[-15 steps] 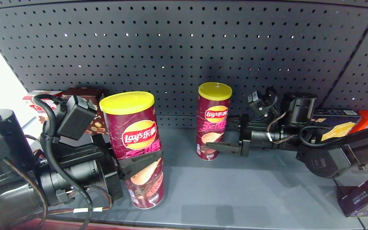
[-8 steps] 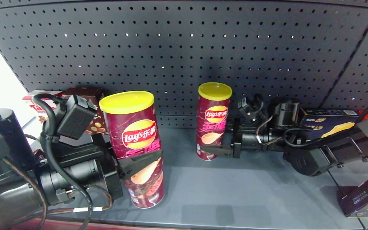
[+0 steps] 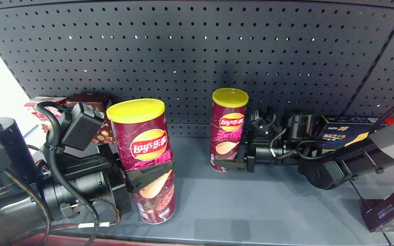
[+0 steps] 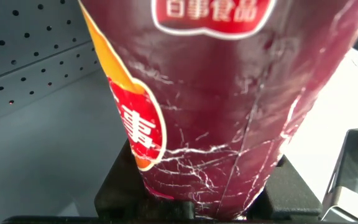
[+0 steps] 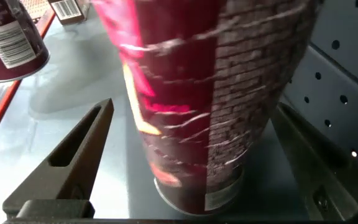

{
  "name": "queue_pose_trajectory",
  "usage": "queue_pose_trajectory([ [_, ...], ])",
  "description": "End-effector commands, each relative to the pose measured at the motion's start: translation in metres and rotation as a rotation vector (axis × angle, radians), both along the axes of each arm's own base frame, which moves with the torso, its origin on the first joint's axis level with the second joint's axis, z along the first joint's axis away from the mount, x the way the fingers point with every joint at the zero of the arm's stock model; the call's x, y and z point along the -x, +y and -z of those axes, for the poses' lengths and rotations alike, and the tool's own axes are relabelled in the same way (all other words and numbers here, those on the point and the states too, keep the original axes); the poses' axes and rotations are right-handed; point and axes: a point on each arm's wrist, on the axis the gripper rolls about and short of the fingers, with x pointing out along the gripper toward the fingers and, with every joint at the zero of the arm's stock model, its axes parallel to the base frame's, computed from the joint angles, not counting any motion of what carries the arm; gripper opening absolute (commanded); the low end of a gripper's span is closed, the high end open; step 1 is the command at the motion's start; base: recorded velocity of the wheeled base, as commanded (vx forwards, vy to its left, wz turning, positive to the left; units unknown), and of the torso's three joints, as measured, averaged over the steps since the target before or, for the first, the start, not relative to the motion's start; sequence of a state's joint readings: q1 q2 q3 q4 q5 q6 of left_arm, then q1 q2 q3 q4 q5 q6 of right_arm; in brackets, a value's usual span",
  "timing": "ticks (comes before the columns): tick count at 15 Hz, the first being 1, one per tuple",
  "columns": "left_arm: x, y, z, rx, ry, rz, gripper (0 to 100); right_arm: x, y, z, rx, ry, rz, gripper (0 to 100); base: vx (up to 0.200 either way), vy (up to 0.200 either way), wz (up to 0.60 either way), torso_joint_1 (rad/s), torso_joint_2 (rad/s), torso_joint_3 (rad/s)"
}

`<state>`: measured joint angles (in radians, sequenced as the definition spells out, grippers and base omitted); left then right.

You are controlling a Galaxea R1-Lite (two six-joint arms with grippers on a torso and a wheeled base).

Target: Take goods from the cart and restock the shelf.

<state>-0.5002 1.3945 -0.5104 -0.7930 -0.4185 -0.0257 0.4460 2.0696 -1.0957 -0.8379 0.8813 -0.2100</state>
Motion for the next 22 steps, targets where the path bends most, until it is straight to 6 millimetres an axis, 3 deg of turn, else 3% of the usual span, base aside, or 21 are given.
queue_pose_trajectory([
  [1,0.0,0.0,0.0,0.0,0.0,0.0,0,-0.003,0.002,0.004,0.002,0.004,0.0,100,0.0,0.0,0.0,0.0,0.0,0.0],
  [6,0.0,0.0,0.001,-0.001,0.002,0.0,0,-0.008,0.005,0.002,-0.002,-0.004,-0.003,100,0.0,0.0,0.0,0.0,0.0,0.0],
  [7,0.0,0.0,0.001,-0.001,0.002,0.0,0,-0.008,0.006,0.004,-0.001,0.001,-0.004,0,0.0,0.0,0.0,0.0,0.0,0.0],
  [15,0.0,0.0,0.001,-0.001,0.002,-0.001,0,0.004,0.013,-0.001,-0.001,-0.001,-0.032,0,0.0,0.0,0.0,0.0,0.0,0.0],
  [19,0.0,0.003,0.001,-0.003,-0.002,-0.012,0,0.044,0.006,-0.027,-0.012,-0.026,-0.049,0,0.0,0.0,0.0,0.0,0.0,0.0],
  [20,0.0,0.003,0.001,-0.003,-0.002,-0.012,0,0.045,0.006,-0.027,-0.012,-0.027,-0.049,0,0.0,0.0,0.0,0.0,0.0,0.0],
  [21,0.002,0.004,-0.003,0.004,-0.016,-0.01,0,0.065,0.002,-0.029,0.0,-0.019,-0.009,0,0.0,0.0,0.0,0.0,0.0,0.0],
  [22,0.002,0.004,-0.003,0.004,-0.016,-0.01,0,0.065,0.002,-0.029,0.0,-0.019,-0.009,0,0.0,0.0,0.0,0.0,0.0,0.0],
])
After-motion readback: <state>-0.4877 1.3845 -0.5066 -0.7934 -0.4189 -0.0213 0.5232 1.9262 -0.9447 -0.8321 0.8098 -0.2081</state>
